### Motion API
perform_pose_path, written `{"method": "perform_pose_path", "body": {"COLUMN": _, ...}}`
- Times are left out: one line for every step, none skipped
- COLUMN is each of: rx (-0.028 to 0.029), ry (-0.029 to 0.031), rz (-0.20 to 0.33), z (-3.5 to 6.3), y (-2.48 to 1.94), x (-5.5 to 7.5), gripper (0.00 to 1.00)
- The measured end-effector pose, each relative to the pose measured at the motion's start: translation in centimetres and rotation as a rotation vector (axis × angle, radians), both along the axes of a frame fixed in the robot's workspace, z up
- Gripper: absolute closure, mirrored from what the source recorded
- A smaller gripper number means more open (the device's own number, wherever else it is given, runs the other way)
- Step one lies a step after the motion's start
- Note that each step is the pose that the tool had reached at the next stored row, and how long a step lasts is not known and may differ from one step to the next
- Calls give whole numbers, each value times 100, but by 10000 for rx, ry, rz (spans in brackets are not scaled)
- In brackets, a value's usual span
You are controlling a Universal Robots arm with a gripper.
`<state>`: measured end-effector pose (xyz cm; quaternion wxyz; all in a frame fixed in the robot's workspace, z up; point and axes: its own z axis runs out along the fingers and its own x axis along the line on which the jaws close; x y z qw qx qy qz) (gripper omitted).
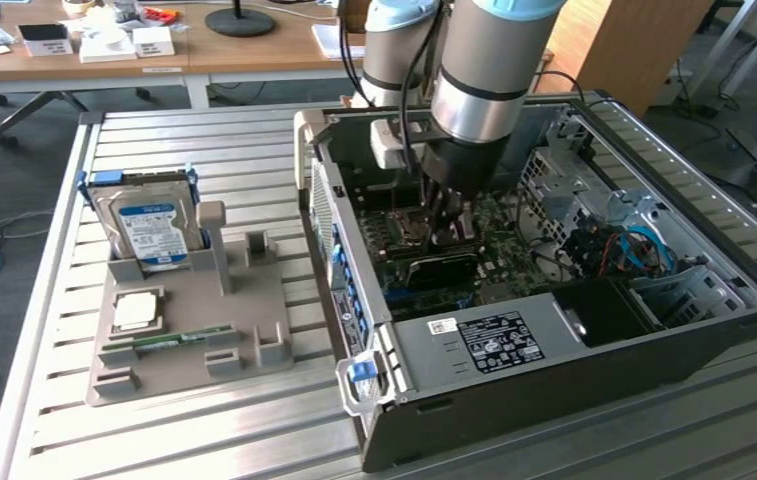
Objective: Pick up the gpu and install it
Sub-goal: 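Press down on the gpu until it lock into place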
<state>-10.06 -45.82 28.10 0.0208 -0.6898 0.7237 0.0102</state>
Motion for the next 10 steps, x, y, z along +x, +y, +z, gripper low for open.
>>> {"method": "perform_pose_path", "body": {"rx": 1, "ry": 0, "rz": 0, "z": 38, "y": 0, "x": 0, "gripper": 89}}
{"method": "perform_pose_path", "body": {"rx": 1, "ry": 0, "rz": 0, "z": 77, "y": 0, "x": 0, "gripper": 89}}
{"method": "perform_pose_path", "body": {"rx": 2, "ry": 0, "rz": 0, "z": 116, "y": 0, "x": 0, "gripper": 89}}
{"method": "perform_pose_path", "body": {"rx": 0, "ry": 0, "rz": -1, "z": 157, "y": 0, "x": 0, "gripper": 89}}
{"method": "perform_pose_path", "body": {"rx": 0, "ry": 0, "rz": -1, "z": 199, "y": 0, "x": 0, "gripper": 89}}
{"method": "perform_pose_path", "body": {"rx": 0, "ry": 0, "rz": 0, "z": 240, "y": 0, "x": 0, "gripper": 89}}
{"method": "perform_pose_path", "body": {"rx": 1, "ry": 0, "rz": 0, "z": 285, "y": 0, "x": 0, "gripper": 89}}
{"method": "perform_pose_path", "body": {"rx": 1, "ry": 0, "rz": -1, "z": 327, "y": 0, "x": 0, "gripper": 89}}
{"method": "perform_pose_path", "body": {"rx": 1, "ry": 0, "rz": 0, "z": 368, "y": 0, "x": 0, "gripper": 89}}
{"method": "perform_pose_path", "body": {"rx": 0, "ry": 0, "rz": 0, "z": 407, "y": 0, "x": 0, "gripper": 89}}
